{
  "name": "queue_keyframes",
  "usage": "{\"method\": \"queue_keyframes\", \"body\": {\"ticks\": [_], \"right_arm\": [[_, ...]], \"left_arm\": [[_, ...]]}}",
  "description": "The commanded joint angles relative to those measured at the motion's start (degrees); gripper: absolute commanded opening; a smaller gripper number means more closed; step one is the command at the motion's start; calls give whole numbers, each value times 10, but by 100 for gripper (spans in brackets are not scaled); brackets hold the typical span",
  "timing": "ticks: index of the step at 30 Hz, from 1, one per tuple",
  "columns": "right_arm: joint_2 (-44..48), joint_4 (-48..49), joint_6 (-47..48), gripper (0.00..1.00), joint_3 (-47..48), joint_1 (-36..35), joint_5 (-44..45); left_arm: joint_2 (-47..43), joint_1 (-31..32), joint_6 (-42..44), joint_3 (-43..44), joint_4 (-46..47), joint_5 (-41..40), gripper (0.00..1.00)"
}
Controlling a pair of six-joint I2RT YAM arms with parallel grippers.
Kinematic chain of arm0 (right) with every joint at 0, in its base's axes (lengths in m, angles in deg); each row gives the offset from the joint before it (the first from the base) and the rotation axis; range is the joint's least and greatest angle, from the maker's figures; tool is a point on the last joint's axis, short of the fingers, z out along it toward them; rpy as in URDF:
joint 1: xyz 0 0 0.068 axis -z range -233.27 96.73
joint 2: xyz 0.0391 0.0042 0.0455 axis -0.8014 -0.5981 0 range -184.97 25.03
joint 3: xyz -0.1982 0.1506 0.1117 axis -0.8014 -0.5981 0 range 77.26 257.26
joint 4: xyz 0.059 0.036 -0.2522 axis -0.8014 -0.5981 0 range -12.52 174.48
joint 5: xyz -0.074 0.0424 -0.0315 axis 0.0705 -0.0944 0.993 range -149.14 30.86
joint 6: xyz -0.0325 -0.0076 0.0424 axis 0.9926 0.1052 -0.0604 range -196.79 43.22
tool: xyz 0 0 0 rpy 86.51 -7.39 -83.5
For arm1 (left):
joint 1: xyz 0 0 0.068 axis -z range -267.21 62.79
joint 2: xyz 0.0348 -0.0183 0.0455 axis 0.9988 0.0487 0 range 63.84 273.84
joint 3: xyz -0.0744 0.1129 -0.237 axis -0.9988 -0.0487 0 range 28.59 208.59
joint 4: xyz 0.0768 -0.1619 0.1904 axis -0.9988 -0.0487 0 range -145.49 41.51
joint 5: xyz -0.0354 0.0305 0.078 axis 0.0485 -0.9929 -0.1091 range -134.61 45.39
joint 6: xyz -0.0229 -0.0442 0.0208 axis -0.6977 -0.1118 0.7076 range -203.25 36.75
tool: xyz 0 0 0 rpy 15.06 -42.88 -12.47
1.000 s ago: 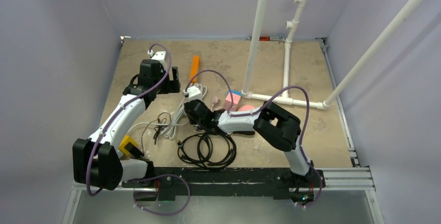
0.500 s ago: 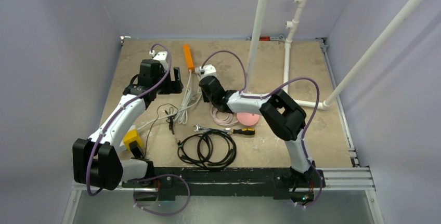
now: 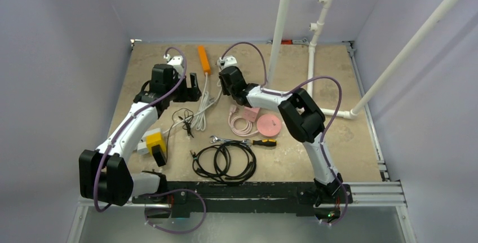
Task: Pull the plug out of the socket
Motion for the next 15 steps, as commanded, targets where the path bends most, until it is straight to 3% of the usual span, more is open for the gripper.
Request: {"method": "queue_keyframes", "body": {"ticks": [1,3,6,10,15], "right_arm": [[65,15,24,44,-1,3,-32],[94,17,28,59,-21,-8,-44],[141,22,21,73,-57,-36,-48],[202,42,-8,78,-130,-77,-64],[239,74,-60,77,-200,-145,-62]], "left_arm": [[-5,-2,-3,2,16,-7,83],[-17,-3,-5,2,17,-23,83],[-42,-8,-6,-1,19,-54,83],[-59,-37,-12,-5,15,-90,86],[-58,-83,-22,-4,15,-83,87]]}}
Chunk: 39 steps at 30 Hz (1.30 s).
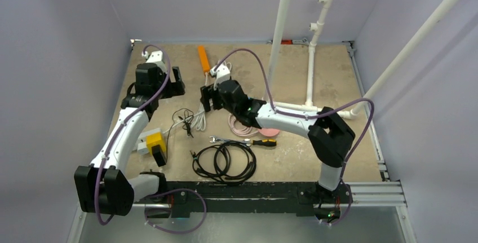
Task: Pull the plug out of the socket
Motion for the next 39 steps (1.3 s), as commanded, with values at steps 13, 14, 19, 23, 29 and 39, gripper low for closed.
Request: {"method": "queue_keyframes", "body": {"ticks": [13,14,19,23,29,39], "right_arm": [[-70,15,-114,59,-16,-185,65],[-82,1,-120,60,-5,-189,83],[-120,-24,-135,62,33,-193,127],[-148,-31,-133,59,66,-192,143],[-143,-57,-112,2,69,-159,160],[-105,-69,-53,0,36,-40,136]], "left_arm": [[1,-40,-8,-2,5,-32,87],[3,-40,-9,-2,5,-27,87],[5,-40,-11,-4,10,-12,87],[7,-40,-11,-3,11,-3,87],[6,-40,-11,-5,13,4,86],[10,-40,-18,-9,20,47,86]]}}
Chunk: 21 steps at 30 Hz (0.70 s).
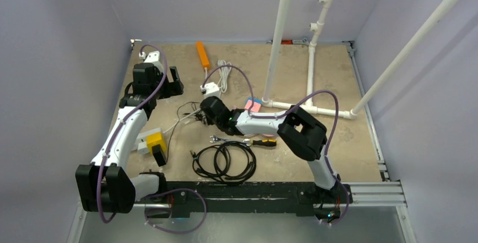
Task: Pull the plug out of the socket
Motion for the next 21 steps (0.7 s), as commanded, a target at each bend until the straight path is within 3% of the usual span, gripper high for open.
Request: {"method": "queue_keyframes", "body": {"ticks": [1,13,18,21], "right_arm": [[26,-15,50,0,4,56,34],[-11,-23,100,0,72,160,26],[-13,-26,103,1,82,165,-10],[3,-13,100,31,65,165,-42]], "left_arm": [[4,-3,-9,-8,22,29,86],[31,-2,1,-15,32,112,85],[55,11,42,-22,-33,98,81],[44,39,56,-41,-42,87,81]]}}
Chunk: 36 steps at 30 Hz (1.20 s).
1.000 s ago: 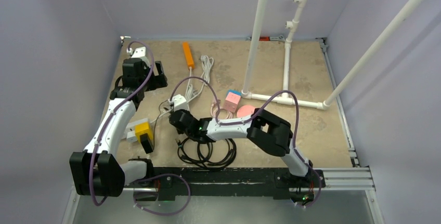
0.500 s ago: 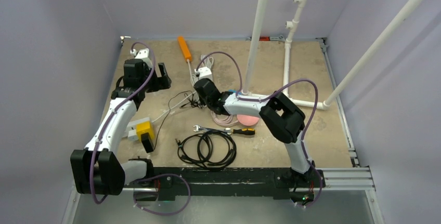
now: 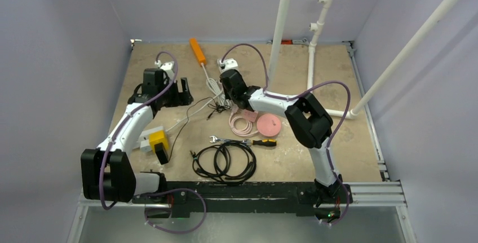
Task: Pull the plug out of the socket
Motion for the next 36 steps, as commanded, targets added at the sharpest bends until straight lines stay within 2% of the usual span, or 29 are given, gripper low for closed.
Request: {"method": "queue_keyframes", "body": {"ticks": [1,5,8,12,19,25,28,33,36], "right_arm": [[24,28,7,38,-2,3,-43],[62,53,0,62,-39,3,-91],[103,79,-5,72,-80,3,-120],[166,127,-6,75,-146,4,-167],[257,159,-9,77,-216,3,-193],[283,202,-9,77,-263,2,-223],[292,223,-8,76,-289,-2,-239],[323,254,-3,75,-330,-11,-237],[355,273,-3,75,-360,-17,-235]], "left_arm": [[-14,44,39,-29,-25,-14,81],[6,88,48,-25,-37,-58,82],[32,105,55,-22,-44,-65,82],[50,122,58,-17,-43,-132,82],[86,154,65,-16,-33,-148,82],[135,168,65,12,-30,-174,78],[142,172,68,16,-11,-165,71],[177,190,70,32,-13,-153,42],[193,205,71,36,-7,-144,32]]}}
